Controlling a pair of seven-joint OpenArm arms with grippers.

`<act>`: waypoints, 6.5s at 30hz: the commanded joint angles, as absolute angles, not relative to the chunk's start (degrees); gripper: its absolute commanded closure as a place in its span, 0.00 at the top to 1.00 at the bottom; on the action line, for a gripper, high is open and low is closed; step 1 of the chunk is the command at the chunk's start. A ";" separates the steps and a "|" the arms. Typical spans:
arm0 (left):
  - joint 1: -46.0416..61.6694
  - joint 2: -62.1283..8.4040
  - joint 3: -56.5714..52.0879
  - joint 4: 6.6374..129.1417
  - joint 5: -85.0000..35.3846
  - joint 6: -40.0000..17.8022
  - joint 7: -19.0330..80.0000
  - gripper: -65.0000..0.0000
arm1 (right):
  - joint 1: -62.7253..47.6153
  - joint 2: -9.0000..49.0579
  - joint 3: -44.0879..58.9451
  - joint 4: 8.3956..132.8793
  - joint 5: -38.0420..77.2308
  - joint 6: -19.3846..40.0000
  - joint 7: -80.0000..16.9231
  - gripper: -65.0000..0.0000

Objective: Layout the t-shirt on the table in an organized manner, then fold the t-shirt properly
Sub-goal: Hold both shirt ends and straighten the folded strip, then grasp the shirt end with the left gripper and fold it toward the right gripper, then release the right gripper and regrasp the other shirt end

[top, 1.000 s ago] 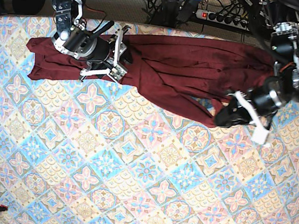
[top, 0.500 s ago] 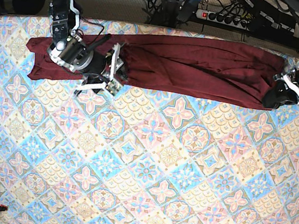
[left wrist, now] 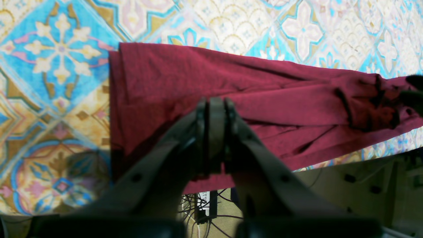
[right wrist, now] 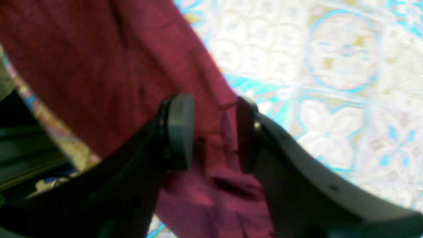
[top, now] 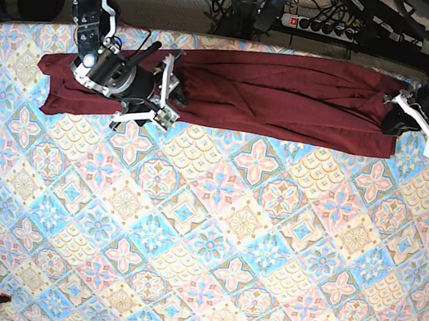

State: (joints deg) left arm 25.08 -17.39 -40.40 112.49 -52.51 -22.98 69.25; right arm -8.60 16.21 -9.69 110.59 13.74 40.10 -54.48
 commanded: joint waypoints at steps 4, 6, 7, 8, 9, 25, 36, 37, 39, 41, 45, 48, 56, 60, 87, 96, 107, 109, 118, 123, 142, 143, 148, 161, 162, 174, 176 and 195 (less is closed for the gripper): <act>25.10 -17.71 -40.66 113.27 -50.95 -22.90 68.44 0.11 | -7.78 16.66 -9.45 111.87 14.46 40.00 -53.58 0.31; 25.45 -17.71 -40.66 113.27 -50.59 -22.90 68.53 0.24 | -7.96 16.66 -9.45 111.87 14.46 40.00 -53.67 0.31; 25.54 -17.71 -40.84 113.27 -50.59 -22.90 68.44 0.31 | -8.40 16.66 -9.45 111.87 14.46 40.00 -53.58 0.31; 25.54 -17.63 -40.92 113.27 -50.77 -22.90 68.26 0.38 | -8.92 16.66 -9.45 111.87 14.46 40.00 -53.49 0.31; 25.54 -17.54 -41.01 113.27 -50.95 -22.99 68.26 0.44 | -9.10 16.66 -9.45 111.87 14.46 40.00 -53.49 0.31; 22.64 -20.35 -52.79 95.69 -52.79 -23.34 68.62 0.58 | -9.36 16.66 -9.54 111.96 14.46 40.00 -53.67 0.31; 19.82 -25.71 -42.24 88.57 -58.07 -23.34 68.09 0.58 | -9.36 16.57 -9.54 111.96 14.46 40.00 -53.67 0.31; 19.47 -25.63 -42.24 88.48 -57.80 -23.34 68.18 0.58 | -9.36 16.57 -9.54 111.96 14.46 40.00 -53.67 0.31; 19.21 -25.19 -42.15 88.48 -56.13 -23.34 68.53 0.58 | -9.36 16.57 -9.54 111.96 14.46 40.00 -53.67 0.31; 19.21 -24.13 -41.98 88.48 -54.29 -23.34 68.53 0.58 | -9.36 16.57 -9.54 111.96 14.46 40.00 -53.67 0.31; 19.30 -23.96 -37.85 88.48 -51.65 -23.34 68.18 0.57 | -9.36 16.57 -9.54 111.96 14.46 40.00 -53.67 0.31; 19.38 -23.87 -35.38 88.48 -51.65 -23.25 68.09 0.57 | -9.36 16.57 -9.54 112.04 14.46 40.00 -53.76 0.31; 19.65 -21.85 -34.77 88.48 -51.56 -23.25 68.26 0.57 | -9.36 16.66 -9.54 112.04 14.46 40.00 -53.76 0.31; 19.65 -20.70 -34.77 88.48 -52.09 -23.34 68.53 0.44 | -9.36 16.75 -9.54 112.04 14.46 40.00 -53.76 0.31; 15.52 -28.53 -55.16 89.98 -52.97 -23.25 68.44 0.00 | -14.46 18.07 -9.01 115.12 14.46 40.00 -53.32 0.31; 21.14 -25.63 -51.74 108.62 -59.12 -23.25 72.48 0.00 | -14.11 18.07 -7.60 115.03 14.46 40.00 -53.32 0.31; 21.93 -17.54 -41.45 110.90 -58.86 -22.90 72.31 0.00 | -14.55 18.07 -1.63 115.03 14.55 40.00 -53.58 0.31; 20.44 -15.16 -40.48 110.90 -57.19 -22.90 72.57 0.00 | -14.55 18.07 -1.54 115.03 14.55 40.00 -53.41 0.31; 18.42 -9.63 -26.07 110.37 -46.37 -22.90 69.23 0.00 | -14.55 18.07 -1.63 115.03 14.55 40.00 -53.49 0.31; 18.33 -9.19 -21.14 107.91 -44.18 -22.90 69.23 0.00 | -14.55 18.07 -1.54 115.03 14.55 40.00 -53.41 0.31; 22.64 -18.42 -32.22 109.32 -57.19 -22.99 69.41 0.55 | -14.02 18.07 -1.54 115.03 14.55 40.00 -53.32 0.31; 23.08 -18.68 -32.22 109.14 -56.66 -22.99 69.05 0.55 | -14.02 18.15 -1.54 115.03 14.55 40.00 -53.32 0.31; 20.79 -17.89 -30.55 104.75 -53.85 -22.99 68.97 0.55 | -14.02 18.15 -1.63 115.03 14.55 40.00 -53.32 0.31; 6.90 -6.55 -23.96 96.40 -50.15 -22.90 69.41 0.55 | -13.32 18.15 -1.63 115.03 14.55 40.00 -53.49 0.31; 6.29 -6.02 -23.96 96.40 -50.15 -22.90 69.49 0.55 | -13.41 18.15 -1.63 115.03 14.55 40.00 -53.49 0.31; 10.33 -9.36 -24.31 104.84 -55.52 -23.16 69.49 0.55 | -13.67 18.15 -1.45 114.95 14.55 40.00 -54.11 0.31; 12.26 -11.30 -24.40 106.86 -55.87 -23.16 69.49 0.55 | -13.49 18.15 0.84 114.86 14.55 40.00 -56.04 0.31; 16.66 -12.62 -24.40 109.23 -55.78 -23.16 68.97 0.55 | -7.96 18.15 18.77 103.87 35.74 40.00 -71.34 0.46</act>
